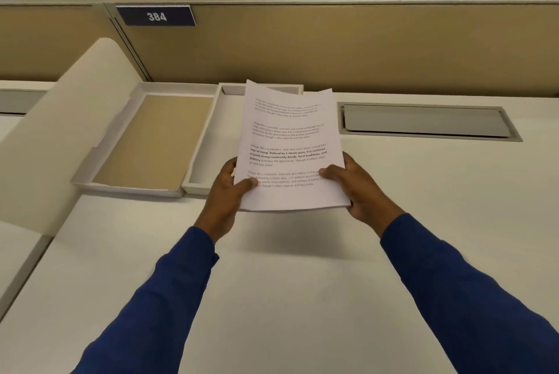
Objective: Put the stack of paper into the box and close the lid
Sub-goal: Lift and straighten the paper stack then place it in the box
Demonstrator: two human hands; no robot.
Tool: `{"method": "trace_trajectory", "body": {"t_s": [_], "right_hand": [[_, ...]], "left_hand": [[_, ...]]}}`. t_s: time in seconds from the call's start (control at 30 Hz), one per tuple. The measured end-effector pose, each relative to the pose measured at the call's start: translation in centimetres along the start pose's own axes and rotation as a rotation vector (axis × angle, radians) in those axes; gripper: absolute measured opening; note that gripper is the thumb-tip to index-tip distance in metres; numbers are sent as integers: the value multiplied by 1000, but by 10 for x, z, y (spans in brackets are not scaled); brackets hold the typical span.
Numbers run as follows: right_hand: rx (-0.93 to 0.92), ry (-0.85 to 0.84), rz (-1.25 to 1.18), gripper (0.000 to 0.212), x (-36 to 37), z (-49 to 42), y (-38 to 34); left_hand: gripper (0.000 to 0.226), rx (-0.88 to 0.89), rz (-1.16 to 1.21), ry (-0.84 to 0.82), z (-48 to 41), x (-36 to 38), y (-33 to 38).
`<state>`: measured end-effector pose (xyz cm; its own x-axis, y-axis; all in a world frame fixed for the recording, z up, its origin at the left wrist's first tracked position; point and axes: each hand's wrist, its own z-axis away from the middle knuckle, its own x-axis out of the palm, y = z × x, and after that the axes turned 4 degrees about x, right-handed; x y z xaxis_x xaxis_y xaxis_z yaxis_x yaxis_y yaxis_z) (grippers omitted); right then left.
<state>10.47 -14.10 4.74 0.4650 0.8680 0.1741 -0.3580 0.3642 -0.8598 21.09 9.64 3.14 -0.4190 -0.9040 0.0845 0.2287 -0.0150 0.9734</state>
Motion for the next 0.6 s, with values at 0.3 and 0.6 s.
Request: {"method": "trace_trajectory", "body": {"t_s": [0.3,0.6], "right_hand": [[-10,105,82,43,93,-113,-21],[93,234,191,46,116,-153,12]], "left_hand": [[57,-79,-130,9,-128,-80,12],[48,-235,-316,72,-169,-90,-17]]}}
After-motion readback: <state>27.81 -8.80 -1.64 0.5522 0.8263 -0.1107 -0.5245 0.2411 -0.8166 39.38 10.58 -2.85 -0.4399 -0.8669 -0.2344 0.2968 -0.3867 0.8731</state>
